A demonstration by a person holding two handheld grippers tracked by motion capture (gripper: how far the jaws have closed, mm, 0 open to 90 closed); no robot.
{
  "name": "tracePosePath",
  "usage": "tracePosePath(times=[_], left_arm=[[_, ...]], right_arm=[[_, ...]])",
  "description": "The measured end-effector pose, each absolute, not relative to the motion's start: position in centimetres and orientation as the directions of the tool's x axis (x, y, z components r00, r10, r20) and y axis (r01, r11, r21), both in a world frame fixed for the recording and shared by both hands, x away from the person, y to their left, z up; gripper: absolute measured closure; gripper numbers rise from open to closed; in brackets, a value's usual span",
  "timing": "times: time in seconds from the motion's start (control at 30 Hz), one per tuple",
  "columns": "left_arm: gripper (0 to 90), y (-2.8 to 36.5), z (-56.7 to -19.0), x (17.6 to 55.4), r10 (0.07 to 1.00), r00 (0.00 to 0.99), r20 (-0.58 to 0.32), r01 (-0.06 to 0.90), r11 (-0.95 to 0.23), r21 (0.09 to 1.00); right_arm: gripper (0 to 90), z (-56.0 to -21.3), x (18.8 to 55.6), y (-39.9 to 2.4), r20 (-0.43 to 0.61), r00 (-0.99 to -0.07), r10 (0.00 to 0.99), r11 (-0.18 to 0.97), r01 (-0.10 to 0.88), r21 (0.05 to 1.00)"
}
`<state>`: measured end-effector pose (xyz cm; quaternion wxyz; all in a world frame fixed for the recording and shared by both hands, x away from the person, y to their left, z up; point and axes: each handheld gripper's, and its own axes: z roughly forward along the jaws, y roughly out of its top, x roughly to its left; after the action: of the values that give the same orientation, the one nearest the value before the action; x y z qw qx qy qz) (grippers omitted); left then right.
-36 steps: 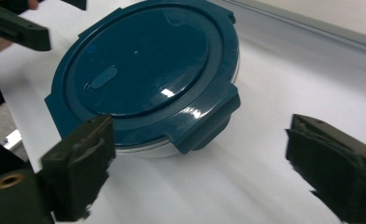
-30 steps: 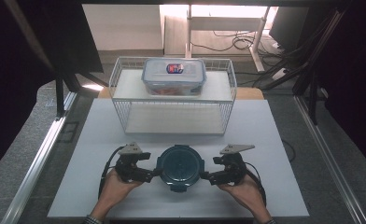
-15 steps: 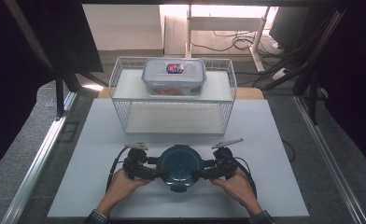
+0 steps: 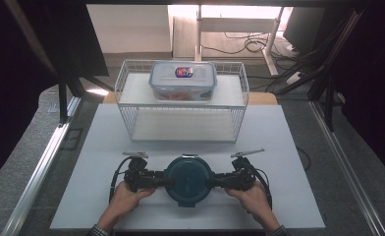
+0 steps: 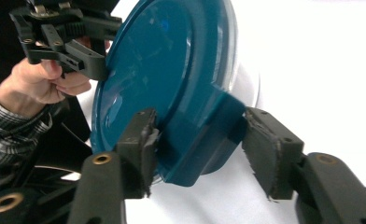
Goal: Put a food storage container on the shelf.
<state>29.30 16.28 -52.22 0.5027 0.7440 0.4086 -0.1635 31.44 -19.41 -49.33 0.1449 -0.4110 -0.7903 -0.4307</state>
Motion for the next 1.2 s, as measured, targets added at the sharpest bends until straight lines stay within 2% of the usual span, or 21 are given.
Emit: tracePosePath(times=[0.13,0.17,0.3,0.5,0.63,0.67,0.73,0.97,1.1,1.2], left_arm=[[46.4,16.9,-51.9,28.3,0.432,0.627,-0.648,0.759,-0.151,0.634],[51.4,16.9,-51.9,28.0,0.432,0.627,-0.648,0.76,-0.155,0.632],[50.5,17.0,-52.0,27.5,0.456,0.603,-0.655,0.776,-0.142,0.615],[49.8,17.3,-52.5,26.9,0.453,0.584,-0.673,0.787,-0.113,0.607],[43.6,17.5,-53.3,26.7,0.44,0.53,-0.725,0.822,-0.057,0.567],[43.9,17.5,-53.4,26.6,0.433,0.528,-0.731,0.824,-0.051,0.565],[50.6,17.4,-53.3,26.4,0.424,0.537,-0.729,0.818,-0.05,0.574],[52.8,17.4,-53.2,26.8,0.394,0.563,-0.726,0.806,-0.068,0.588],[54.6,17.1,-52.8,26.9,0.383,0.594,-0.707,0.785,-0.083,0.614],[54.7,17.1,-53.2,27.0,0.375,0.569,-0.732,0.8,-0.05,0.597]], right_arm=[[50.1,-49.1,30.8,-19.6,0.581,-0.621,0.525,0.279,0.771,0.572],[50.5,-49.1,30.6,-19.7,0.579,-0.614,0.537,0.275,0.776,0.567],[46.0,-50.0,30.2,-19.3,0.623,-0.59,0.514,0.291,0.803,0.52],[48.1,-49.7,30.0,-19.0,0.621,-0.586,0.52,0.282,0.805,0.523],[48.1,-49.5,29.7,-18.9,0.615,-0.584,0.53,0.278,0.804,0.525],[48.1,-49.5,29.6,-18.9,0.61,-0.588,0.531,0.277,0.801,0.531],[48.0,-49.5,29.5,-18.9,0.609,-0.587,0.533,0.277,0.802,0.53],[48.7,-49.5,29.8,-19.4,0.61,-0.608,0.508,0.302,0.789,0.535],[50.0,-49.3,30.5,-20.0,0.626,-0.599,0.499,0.255,0.792,0.555],[54.3,-49.5,30.8,-20.2,0.662,-0.575,0.481,0.231,0.811,0.537]])
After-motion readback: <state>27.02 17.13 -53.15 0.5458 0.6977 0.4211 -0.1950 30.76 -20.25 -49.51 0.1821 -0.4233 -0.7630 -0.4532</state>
